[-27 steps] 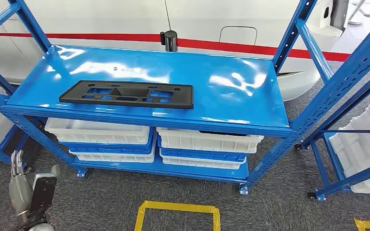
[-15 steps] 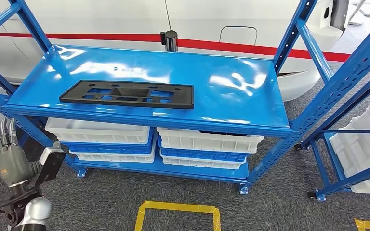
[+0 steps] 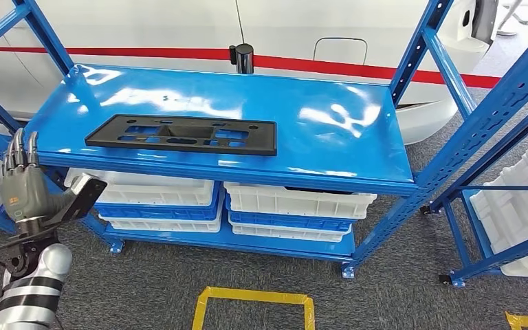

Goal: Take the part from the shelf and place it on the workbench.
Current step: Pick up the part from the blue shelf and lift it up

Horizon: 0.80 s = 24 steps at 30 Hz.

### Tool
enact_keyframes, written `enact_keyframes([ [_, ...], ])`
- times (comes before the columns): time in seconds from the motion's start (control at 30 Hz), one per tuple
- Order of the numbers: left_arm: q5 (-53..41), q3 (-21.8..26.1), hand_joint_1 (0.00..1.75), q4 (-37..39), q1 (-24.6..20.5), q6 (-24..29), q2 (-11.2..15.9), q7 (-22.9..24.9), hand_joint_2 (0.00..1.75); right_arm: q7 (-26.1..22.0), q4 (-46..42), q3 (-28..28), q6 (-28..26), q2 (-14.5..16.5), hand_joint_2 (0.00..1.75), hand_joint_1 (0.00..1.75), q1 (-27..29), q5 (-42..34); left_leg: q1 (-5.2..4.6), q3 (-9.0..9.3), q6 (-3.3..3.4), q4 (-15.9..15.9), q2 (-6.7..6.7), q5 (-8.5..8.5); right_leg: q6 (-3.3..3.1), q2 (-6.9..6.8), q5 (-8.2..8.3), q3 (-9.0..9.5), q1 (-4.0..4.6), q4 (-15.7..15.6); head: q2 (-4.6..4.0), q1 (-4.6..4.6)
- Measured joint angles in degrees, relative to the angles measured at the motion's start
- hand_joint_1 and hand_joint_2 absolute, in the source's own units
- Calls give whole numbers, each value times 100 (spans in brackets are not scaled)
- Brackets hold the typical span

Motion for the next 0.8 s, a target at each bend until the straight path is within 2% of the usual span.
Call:
enact_keyframes([
  [0.33,-337,-446,0,891,-741,-169,48,203,175,38,10,0,14,0,0,0,-39,83,-1,0,1,0,4,6,7,1,5,0,0,0,0,0],
  [0.8,-765,-774,0,2126,-1795,266,46,413,175,152,25,27,10,7,0,0,-170,275,0,-1,3,1,3,9,8,1,6,2,0,3,0,1],
])
